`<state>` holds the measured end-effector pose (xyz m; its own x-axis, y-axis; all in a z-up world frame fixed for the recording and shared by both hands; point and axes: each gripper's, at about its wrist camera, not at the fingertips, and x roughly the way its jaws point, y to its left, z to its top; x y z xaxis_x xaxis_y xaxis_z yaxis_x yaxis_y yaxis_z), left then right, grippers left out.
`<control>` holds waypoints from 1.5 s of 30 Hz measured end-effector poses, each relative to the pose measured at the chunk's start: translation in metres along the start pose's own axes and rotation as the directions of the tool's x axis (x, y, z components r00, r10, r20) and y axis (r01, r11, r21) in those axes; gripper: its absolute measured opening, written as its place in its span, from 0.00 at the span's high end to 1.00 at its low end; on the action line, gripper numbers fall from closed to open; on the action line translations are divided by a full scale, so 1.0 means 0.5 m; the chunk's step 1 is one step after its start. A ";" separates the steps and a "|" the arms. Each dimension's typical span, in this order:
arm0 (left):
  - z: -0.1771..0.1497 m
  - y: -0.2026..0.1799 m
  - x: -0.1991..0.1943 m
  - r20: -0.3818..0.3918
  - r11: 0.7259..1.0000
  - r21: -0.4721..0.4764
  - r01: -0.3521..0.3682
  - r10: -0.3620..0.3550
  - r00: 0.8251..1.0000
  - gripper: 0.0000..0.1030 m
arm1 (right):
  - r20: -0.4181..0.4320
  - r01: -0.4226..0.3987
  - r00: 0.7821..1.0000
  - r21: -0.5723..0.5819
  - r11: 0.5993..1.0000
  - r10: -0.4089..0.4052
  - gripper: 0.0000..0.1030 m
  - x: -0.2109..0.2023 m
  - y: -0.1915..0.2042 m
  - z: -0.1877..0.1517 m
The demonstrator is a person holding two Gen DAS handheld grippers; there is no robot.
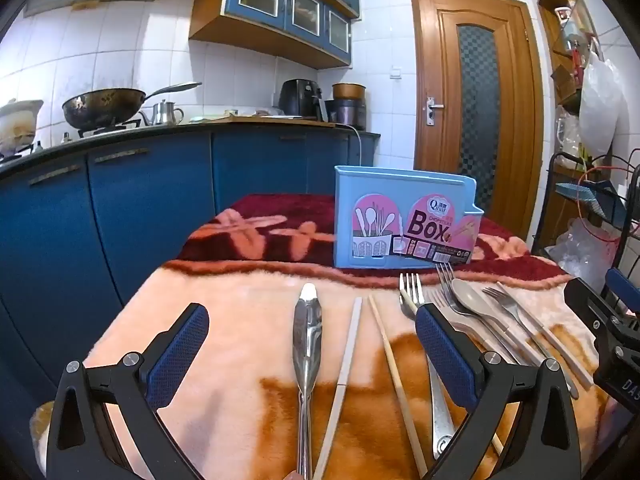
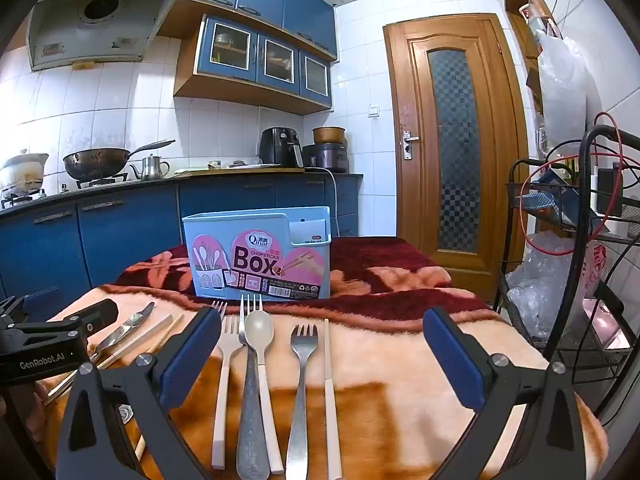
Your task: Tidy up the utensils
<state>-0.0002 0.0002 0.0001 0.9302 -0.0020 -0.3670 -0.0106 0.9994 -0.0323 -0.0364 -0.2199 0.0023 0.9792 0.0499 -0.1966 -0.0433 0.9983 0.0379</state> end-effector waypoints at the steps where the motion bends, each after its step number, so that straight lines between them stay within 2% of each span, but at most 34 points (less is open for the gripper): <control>1: 0.000 0.000 -0.001 0.005 1.000 0.002 -0.001 0.001 1.000 0.00 | 0.000 0.000 1.000 -0.001 1.000 0.000 0.00 0.000 0.000 0.000; 45: 0.002 0.000 -0.007 0.006 1.000 0.014 -0.004 0.004 1.000 0.00 | -0.005 0.002 1.000 -0.006 1.000 -0.002 0.00 -0.001 0.001 -0.001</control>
<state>-0.0030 0.0001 0.0021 0.9322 0.0023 -0.3618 -0.0094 0.9998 -0.0177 -0.0372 -0.2195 0.0020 0.9782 0.0484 -0.2020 -0.0429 0.9986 0.0316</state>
